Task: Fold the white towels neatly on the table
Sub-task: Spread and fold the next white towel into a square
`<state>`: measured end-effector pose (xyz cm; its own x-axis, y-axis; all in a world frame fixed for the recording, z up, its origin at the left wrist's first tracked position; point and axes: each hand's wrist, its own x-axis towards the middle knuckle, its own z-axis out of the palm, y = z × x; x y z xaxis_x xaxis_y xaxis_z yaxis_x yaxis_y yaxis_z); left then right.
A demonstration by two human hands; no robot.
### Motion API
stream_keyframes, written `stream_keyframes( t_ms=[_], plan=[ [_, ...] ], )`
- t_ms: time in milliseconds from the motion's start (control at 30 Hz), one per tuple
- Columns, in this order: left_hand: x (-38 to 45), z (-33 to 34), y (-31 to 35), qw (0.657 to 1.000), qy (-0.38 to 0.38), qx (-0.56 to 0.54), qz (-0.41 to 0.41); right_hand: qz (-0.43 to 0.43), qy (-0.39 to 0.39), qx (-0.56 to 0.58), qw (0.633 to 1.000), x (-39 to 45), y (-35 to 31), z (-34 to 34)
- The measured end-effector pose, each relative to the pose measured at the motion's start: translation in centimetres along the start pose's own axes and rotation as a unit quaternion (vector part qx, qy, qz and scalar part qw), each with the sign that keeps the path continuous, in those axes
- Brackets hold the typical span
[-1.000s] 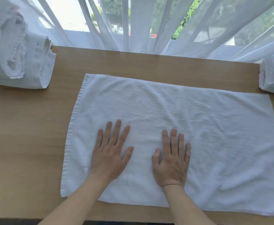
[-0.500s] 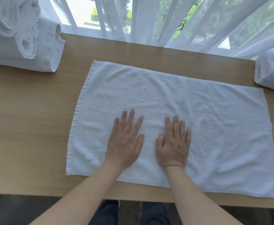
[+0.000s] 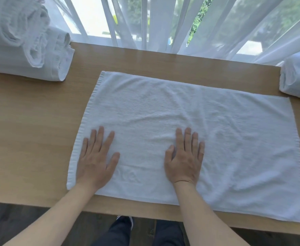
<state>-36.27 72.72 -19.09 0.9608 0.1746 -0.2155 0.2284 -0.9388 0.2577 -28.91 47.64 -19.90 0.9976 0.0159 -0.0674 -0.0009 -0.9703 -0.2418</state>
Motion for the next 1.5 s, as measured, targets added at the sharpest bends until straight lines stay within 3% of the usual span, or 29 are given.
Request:
stream_keyframes(
  t_ms=[167,300,433,567,767,1033,1200,1300,1500],
  plan=[
    [3.6,0.1,8.3,0.99,0.055,-0.07,0.105,-0.003,0.008,0.01,1.0,0.0,0.0,0.3],
    [7.0,1.2,14.3,0.992,0.03,-0.07,0.1,-0.001,0.012,0.017,1.0,0.0,0.2,0.4],
    [7.3,2.8,14.6,0.996,0.004,0.019,0.085,0.001,0.02,0.077,0.997,-0.1,0.4,-0.2],
    [7.7,3.3,14.9,0.997,0.021,0.027,0.074,-0.02,0.037,0.13,0.991,1.9,1.7,-0.8],
    [7.5,3.2,15.0,0.995,0.048,0.032,0.078,-0.08,-0.046,-0.012,0.996,11.5,7.5,-2.1],
    [7.4,3.2,14.9,0.993,0.071,0.025,0.086,0.033,-0.06,-0.034,0.997,18.4,13.9,-4.7],
    [7.3,3.1,14.9,0.994,0.065,0.025,0.086,-0.018,-0.009,0.037,0.999,9.6,8.9,-4.5],
    [7.4,3.1,14.9,0.994,0.059,0.026,0.087,-0.067,-0.054,0.033,0.996,2.0,6.5,-2.7],
    [7.4,3.2,15.0,0.995,0.054,0.024,0.083,0.004,-0.061,-0.027,0.998,-0.4,13.0,-3.0]
  ],
)
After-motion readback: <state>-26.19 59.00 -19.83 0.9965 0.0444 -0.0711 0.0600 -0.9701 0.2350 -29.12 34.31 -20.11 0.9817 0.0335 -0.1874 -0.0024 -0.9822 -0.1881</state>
